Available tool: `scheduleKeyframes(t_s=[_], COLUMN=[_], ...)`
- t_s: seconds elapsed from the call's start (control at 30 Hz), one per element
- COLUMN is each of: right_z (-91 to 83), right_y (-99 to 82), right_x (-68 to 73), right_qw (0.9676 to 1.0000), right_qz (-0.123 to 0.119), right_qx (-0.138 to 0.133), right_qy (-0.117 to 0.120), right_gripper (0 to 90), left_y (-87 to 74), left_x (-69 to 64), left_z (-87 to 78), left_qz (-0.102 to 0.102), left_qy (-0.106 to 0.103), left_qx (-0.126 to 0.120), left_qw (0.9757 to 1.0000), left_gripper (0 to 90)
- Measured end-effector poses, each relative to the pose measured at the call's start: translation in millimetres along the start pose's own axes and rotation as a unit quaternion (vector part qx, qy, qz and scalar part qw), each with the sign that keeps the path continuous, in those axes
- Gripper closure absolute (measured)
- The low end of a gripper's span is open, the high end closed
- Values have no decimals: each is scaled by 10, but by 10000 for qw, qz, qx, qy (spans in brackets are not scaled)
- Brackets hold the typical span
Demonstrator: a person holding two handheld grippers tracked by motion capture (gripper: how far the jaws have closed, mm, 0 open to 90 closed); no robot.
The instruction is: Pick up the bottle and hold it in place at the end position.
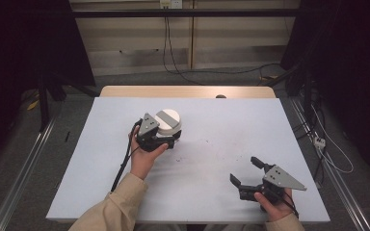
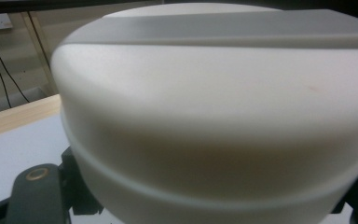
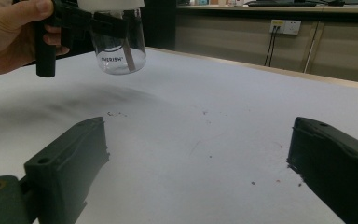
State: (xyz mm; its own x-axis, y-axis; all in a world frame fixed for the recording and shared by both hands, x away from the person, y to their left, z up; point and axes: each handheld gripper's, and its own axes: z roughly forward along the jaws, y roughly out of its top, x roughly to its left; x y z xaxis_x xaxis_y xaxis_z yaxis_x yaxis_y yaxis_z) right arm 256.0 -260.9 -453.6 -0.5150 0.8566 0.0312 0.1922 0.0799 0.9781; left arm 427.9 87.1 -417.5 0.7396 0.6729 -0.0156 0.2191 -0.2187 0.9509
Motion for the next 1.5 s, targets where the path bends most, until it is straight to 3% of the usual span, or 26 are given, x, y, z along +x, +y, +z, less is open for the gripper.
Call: scheduleKeyframes(t_s=[1.5], right_z=[-31], right_y=[-3], right_x=[-18], right_qw=[10000], right_qz=[91], right_qx=[-27], right_qy=[26], right_gripper=[43], left_y=[76], left_x=[-162], left_z=[425], left_qz=[9], left_qy=[-397], left_qx=[100], left_qw=[9992], left_gripper=[187])
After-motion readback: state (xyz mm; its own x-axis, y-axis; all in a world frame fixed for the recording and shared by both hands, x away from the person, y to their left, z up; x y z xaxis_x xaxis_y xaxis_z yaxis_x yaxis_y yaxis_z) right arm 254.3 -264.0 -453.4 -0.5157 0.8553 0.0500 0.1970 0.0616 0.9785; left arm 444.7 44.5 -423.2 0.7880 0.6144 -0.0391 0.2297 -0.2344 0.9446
